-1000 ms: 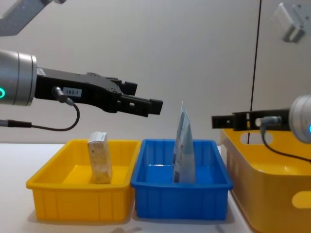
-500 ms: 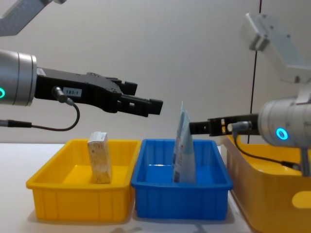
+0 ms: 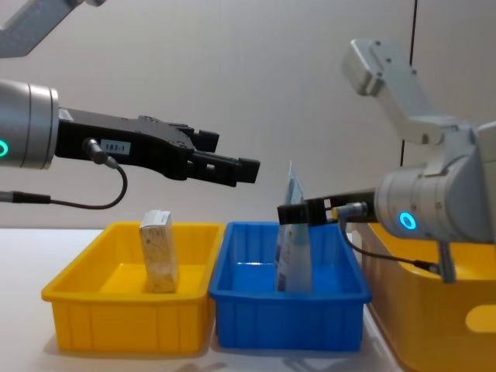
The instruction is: Bimanual collaborative sorting of washing and personal care products
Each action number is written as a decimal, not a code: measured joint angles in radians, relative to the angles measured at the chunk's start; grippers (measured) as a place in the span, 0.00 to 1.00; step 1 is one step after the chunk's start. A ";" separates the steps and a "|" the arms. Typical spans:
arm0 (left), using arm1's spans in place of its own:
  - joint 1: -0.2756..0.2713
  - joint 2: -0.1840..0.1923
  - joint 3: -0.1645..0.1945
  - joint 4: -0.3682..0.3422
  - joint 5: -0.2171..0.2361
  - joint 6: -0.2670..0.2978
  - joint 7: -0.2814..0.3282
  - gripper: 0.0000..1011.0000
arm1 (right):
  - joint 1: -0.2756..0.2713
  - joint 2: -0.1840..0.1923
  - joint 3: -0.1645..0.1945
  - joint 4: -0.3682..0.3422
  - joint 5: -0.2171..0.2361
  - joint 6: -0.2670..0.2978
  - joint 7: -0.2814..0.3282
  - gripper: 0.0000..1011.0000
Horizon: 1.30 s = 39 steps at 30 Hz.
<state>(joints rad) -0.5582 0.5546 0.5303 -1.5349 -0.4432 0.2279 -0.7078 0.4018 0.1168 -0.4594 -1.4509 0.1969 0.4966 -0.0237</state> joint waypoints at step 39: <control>0.000 0.000 0.000 0.000 0.000 0.000 0.000 0.99 | 0.104 -0.097 -0.024 0.233 -0.075 -0.087 -0.046 0.72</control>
<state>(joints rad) -0.5582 0.5546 0.5304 -1.5349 -0.4432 0.2279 -0.7079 0.5057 0.0202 -0.4837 -1.2184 0.1220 0.4097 -0.0694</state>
